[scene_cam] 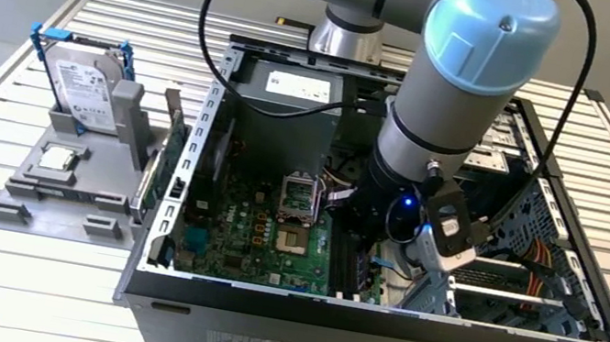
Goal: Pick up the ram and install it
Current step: 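Insert the ram into the slot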
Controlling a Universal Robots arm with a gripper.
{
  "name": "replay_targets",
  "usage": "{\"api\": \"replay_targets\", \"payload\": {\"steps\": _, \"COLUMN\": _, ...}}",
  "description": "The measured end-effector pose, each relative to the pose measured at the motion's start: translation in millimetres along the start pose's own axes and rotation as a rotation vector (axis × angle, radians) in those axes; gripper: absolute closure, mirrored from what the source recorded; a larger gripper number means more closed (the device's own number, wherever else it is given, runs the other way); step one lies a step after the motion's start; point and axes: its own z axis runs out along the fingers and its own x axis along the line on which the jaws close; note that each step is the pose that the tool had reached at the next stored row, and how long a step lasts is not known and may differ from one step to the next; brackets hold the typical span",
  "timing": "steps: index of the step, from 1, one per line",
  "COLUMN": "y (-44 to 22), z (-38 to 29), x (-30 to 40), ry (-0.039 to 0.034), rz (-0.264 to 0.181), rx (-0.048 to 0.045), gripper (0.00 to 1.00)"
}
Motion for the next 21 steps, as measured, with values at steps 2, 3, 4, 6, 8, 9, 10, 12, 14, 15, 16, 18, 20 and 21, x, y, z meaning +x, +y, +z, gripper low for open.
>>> {"api": "replay_targets", "payload": {"steps": 2, "y": 0.0, "z": -0.1, "x": -0.3, "ry": 0.0001, "rz": 0.007, "rx": 0.0001, "gripper": 1.0}}
{"api": "replay_targets", "payload": {"steps": 3, "y": 0.0, "z": -0.1, "x": -0.5, "ry": 0.0001, "rz": 0.013, "rx": 0.0005, "gripper": 1.0}}
{"api": "replay_targets", "payload": {"steps": 4, "y": 0.0, "z": -0.2, "x": -0.7, "ry": 0.0002, "rz": 0.017, "rx": 0.0006, "gripper": 1.0}}
{"api": "replay_targets", "payload": {"steps": 6, "y": 0.0, "z": -0.2, "x": -0.6, "ry": 0.0003, "rz": 0.018, "rx": 0.0007, "gripper": 1.0}}
{"api": "replay_targets", "payload": {"steps": 8, "y": 0.0, "z": -0.2, "x": -0.6, "ry": 0.0004, "rz": 0.018, "rx": 0.0008, "gripper": 1.0}}
{"api": "replay_targets", "payload": {"steps": 9, "y": 0.0, "z": -0.2, "x": -0.6, "ry": 0.0004, "rz": 0.018, "rx": 0.001, "gripper": 1.0}}
{"api": "replay_targets", "payload": {"steps": 10, "y": 0.0, "z": -0.2, "x": -0.6, "ry": 0.0004, "rz": 0.018, "rx": 0.001, "gripper": 1.0}}
{"api": "replay_targets", "payload": {"steps": 12, "y": 0.0, "z": -0.1, "x": -0.6, "ry": 0.0004, "rz": 0.016, "rx": 0.0011, "gripper": 1.0}}
{"api": "replay_targets", "payload": {"steps": 14, "y": 0.0, "z": -0.1, "x": -0.5, "ry": 0.0006, "rz": 0.01, "rx": 0.001, "gripper": 1.0}}
{"api": "replay_targets", "payload": {"steps": 15, "y": 0.0, "z": -0.1, "x": -0.5, "ry": 0.0007, "rz": 0.006, "rx": 0.0009, "gripper": 1.0}}
{"api": "replay_targets", "payload": {"steps": 16, "y": 0.0, "z": -0.1, "x": -0.4, "ry": 0.0007, "rz": 0.004, "rx": 0.0008, "gripper": 1.0}}
{"api": "replay_targets", "payload": {"steps": 18, "y": 0.0, "z": -0.1, "x": -0.3, "ry": 0.0008, "rz": 0.001, "rx": 0.0007, "gripper": 1.0}}
{"api": "replay_targets", "payload": {"steps": 20, "y": -0.1, "z": 0.0, "x": -0.2, "ry": 0.0009, "rz": 0.0, "rx": 0.0009, "gripper": 1.0}}
{"api": "replay_targets", "payload": {"steps": 21, "y": -0.1, "z": 0.3, "x": -0.2, "ry": 0.0008, "rz": 0.0, "rx": 0.0007, "gripper": 1.0}}
